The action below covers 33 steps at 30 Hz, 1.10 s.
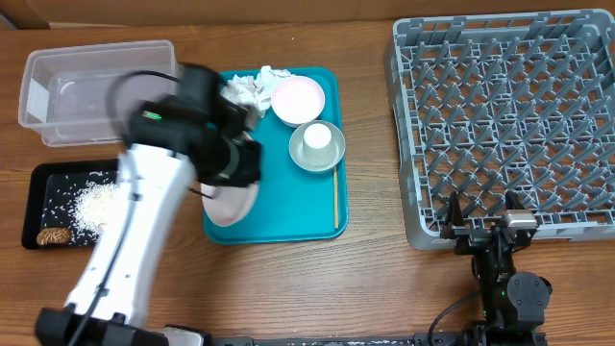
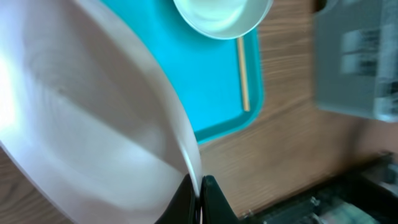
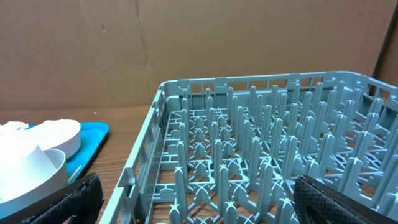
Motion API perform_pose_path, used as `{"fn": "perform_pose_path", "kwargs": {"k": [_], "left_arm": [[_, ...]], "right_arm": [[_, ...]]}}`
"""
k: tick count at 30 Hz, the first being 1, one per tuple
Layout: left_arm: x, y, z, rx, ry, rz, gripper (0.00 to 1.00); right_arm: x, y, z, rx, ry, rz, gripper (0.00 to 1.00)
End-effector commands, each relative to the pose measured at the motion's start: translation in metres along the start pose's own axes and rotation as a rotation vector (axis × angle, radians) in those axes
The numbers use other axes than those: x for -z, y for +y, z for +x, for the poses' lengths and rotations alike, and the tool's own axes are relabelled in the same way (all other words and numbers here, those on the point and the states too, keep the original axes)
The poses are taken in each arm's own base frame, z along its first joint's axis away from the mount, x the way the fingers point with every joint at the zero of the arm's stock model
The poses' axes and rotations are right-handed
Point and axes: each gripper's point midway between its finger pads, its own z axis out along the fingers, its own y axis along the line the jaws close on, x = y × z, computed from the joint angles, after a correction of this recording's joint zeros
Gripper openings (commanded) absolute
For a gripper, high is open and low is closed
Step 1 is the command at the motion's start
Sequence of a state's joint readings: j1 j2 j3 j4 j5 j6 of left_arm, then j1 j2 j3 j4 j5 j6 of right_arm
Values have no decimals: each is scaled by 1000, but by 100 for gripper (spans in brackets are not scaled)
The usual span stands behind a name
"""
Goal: Sort waste into correct bins and load items into the dishwasher
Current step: 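Bring the empty plate back and set it on the teal tray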
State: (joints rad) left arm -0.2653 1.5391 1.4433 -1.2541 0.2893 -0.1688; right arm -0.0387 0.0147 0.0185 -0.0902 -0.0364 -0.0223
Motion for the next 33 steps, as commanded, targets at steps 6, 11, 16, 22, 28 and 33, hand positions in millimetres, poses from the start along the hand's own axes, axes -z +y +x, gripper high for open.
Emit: {"fn": "perform_pose_path", "kwargs": {"k": [6,11,16,22,28,33], "left_arm": [[-59,26,9,88,-59,-288,4],[-81,26,15,71,-24,-290,4],[-99,17,13,18,-8,-291,4],[-114,6,5,-19,-29,-275,4],[-113,9,2,-28,-42,-295,22],[-108,16,-1,-29,-55,-346,84]], "right_arm": [[0,-2,1,1,-9,11,100],[0,-2,1,1,-9,11,100],[0,-2,1,1,-9,11,100],[0,-2,1,1,-9,11,100],[0,-2,1,1,-9,11,100],[0,-2,1,1,-9,11,100]]}}
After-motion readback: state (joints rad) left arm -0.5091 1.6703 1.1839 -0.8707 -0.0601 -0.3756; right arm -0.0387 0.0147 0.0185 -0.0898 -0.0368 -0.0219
